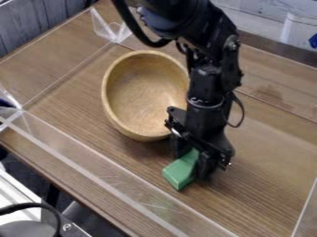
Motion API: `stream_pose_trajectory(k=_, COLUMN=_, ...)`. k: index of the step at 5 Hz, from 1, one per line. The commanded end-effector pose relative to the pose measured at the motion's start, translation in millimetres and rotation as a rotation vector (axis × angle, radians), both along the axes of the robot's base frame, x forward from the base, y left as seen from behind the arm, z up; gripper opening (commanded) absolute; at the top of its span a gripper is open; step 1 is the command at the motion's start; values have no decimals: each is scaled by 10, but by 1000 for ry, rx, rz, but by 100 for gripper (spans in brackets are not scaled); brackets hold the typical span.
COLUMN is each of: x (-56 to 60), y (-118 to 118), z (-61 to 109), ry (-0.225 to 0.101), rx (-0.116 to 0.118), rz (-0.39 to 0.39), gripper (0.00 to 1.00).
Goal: Put the green block in the brown bowl
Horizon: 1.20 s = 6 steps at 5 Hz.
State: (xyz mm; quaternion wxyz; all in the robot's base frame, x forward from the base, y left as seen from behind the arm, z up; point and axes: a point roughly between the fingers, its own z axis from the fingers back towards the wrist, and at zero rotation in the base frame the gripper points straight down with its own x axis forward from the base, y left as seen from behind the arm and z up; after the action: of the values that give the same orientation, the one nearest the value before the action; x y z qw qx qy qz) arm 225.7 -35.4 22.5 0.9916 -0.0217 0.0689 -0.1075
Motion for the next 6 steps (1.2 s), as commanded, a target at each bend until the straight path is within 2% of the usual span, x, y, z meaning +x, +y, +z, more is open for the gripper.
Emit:
stream_pose_trajectory(k=1, x=65, y=31, z=128, ry=-50, rx=-8, rz=24, gripper=0)
stream_pose_trajectory(k=3, x=64, y=38, z=171, ry=-55, rx=-11, rz=38, gripper=0)
stream_pose_trajectory(k=5, x=88, y=69, z=357, ry=-87, rx=-1, rz=58, gripper=0)
stream_pose_trajectory(k=6, x=115, y=97, z=501, ry=-114, rx=5, rz=70, gripper=0)
